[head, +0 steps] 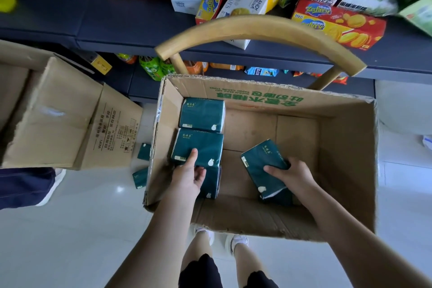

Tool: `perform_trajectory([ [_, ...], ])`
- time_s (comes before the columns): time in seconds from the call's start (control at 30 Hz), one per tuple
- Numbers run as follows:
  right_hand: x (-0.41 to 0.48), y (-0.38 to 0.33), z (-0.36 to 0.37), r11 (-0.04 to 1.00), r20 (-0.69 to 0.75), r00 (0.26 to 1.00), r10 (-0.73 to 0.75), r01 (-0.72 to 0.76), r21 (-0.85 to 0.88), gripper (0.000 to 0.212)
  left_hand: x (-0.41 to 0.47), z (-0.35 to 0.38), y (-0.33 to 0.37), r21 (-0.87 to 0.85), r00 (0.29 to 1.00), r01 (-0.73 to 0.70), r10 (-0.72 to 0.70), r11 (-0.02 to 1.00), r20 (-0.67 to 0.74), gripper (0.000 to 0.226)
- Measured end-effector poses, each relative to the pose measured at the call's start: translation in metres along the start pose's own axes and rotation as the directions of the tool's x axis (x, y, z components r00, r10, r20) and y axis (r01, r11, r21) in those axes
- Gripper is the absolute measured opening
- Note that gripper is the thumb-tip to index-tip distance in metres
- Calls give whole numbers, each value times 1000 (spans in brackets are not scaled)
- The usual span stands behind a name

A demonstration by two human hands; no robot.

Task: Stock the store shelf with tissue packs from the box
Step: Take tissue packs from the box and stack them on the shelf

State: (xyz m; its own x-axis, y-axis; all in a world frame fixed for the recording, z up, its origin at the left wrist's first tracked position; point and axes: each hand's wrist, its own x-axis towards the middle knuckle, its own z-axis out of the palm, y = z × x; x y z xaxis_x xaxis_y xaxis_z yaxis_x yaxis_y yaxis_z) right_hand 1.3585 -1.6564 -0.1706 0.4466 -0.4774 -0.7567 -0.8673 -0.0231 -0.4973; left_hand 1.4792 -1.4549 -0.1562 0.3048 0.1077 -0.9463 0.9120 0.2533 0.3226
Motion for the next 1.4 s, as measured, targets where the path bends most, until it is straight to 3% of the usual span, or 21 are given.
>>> perform_trajectory([
  [0.13,-22,-25,-22,997,-18,997,-78,78,5,45,-35,-7,8,-50,997,-19,22,999,70,36],
  [0.33,-83,-85,-66,966,-82,966,-247,252,54,34,-109,-2,35,-37,932,-217,219,975,290,53],
  [0.53,-165,-144,-118,902,-185,888,-421,431,13,23,-193,-1,77,-46,711,-504,445,862,544,49],
  [0.7,-236,-180,-159,843,-304,799,-518,537,-24,17,-278,0,107,-135,566,-547,484,826,668,23],
  [0.8,-280,-197,-183,796,-373,729,-574,604,-46,21,-327,-1,119,-175,467,-573,495,801,733,20],
  [0.93,-323,-213,-211,733,-449,634,-629,676,-74,40,-379,4,130,-222,381,-589,509,777,772,23],
  [1.23,-385,-246,-306,615,-438,494,-751,764,-195,24,-470,43,140,-317,202,-681,585,660,786,35],
  [1.4,-393,-252,-368,556,-392,443,-806,793,-247,13,-503,84,122,-350,178,-689,615,635,768,38],
])
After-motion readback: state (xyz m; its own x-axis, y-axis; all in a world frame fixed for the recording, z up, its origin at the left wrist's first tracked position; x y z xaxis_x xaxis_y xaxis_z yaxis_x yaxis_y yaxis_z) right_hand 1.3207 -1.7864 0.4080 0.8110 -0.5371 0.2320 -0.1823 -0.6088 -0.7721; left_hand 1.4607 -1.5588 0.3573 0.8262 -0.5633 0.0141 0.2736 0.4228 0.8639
